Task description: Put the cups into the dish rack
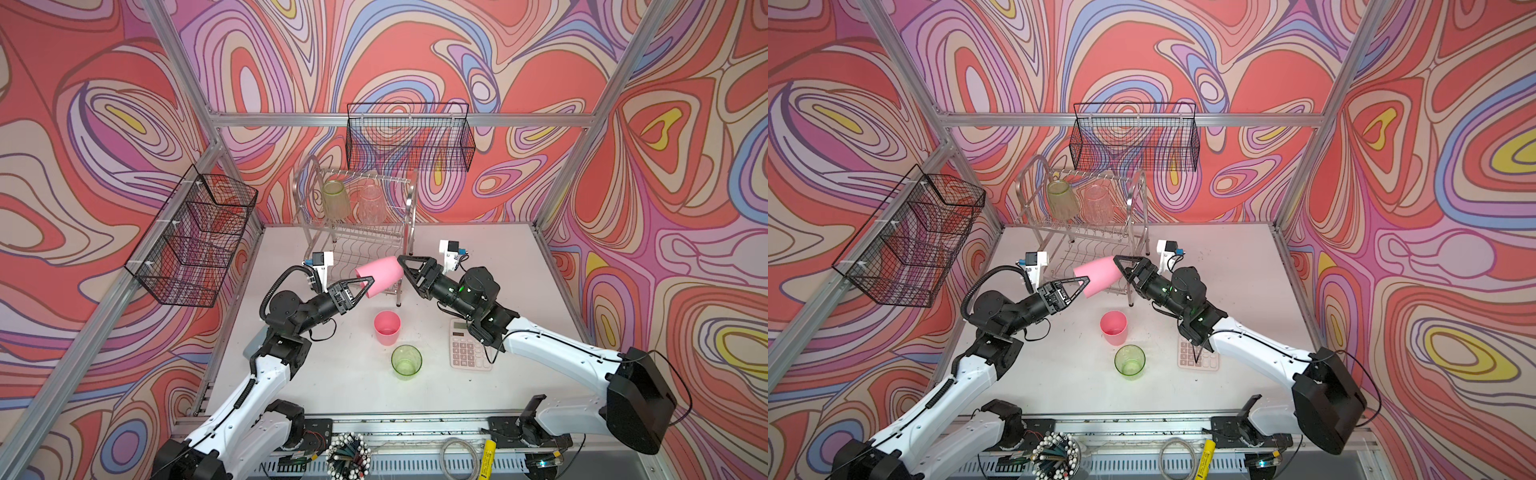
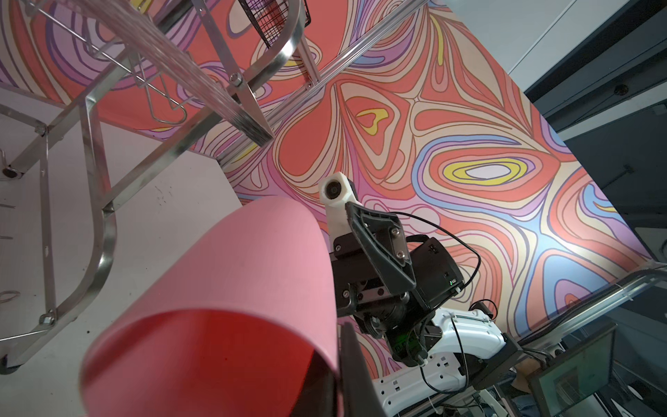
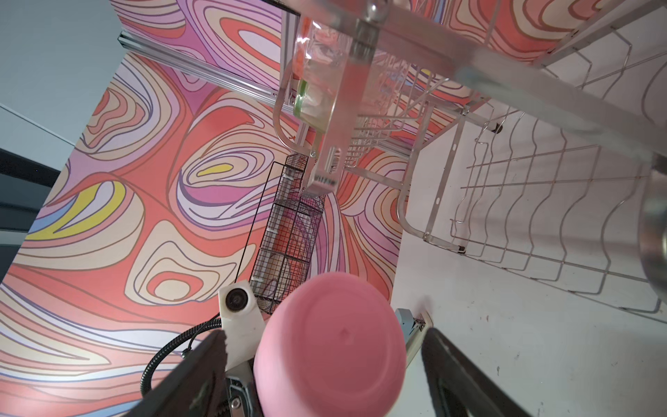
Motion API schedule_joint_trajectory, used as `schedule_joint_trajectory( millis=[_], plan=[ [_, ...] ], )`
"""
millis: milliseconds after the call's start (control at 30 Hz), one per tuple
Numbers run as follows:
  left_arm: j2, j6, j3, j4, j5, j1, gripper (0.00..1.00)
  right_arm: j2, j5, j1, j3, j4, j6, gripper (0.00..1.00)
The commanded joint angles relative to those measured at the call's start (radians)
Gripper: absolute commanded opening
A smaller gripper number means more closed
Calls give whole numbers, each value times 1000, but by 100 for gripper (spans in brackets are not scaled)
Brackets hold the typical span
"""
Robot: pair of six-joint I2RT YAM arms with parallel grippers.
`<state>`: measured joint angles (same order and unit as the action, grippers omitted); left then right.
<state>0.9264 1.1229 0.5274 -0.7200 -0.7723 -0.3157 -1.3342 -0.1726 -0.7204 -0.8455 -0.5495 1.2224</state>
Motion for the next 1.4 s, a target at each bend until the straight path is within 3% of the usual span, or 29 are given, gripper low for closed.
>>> schedule_joint_trajectory(
  millis=[0, 733, 1367],
  plan=[
    [13, 15, -38, -136, 42, -23, 0, -7, 40, 3, 21, -55, 50, 88],
    [100, 20, -30, -263, 103, -90, 0, -55, 76, 1, 28, -117, 118, 89],
    [192, -37, -23, -351, 226, -222, 0, -52, 133, -33, 51, -131, 97, 88]
  ],
)
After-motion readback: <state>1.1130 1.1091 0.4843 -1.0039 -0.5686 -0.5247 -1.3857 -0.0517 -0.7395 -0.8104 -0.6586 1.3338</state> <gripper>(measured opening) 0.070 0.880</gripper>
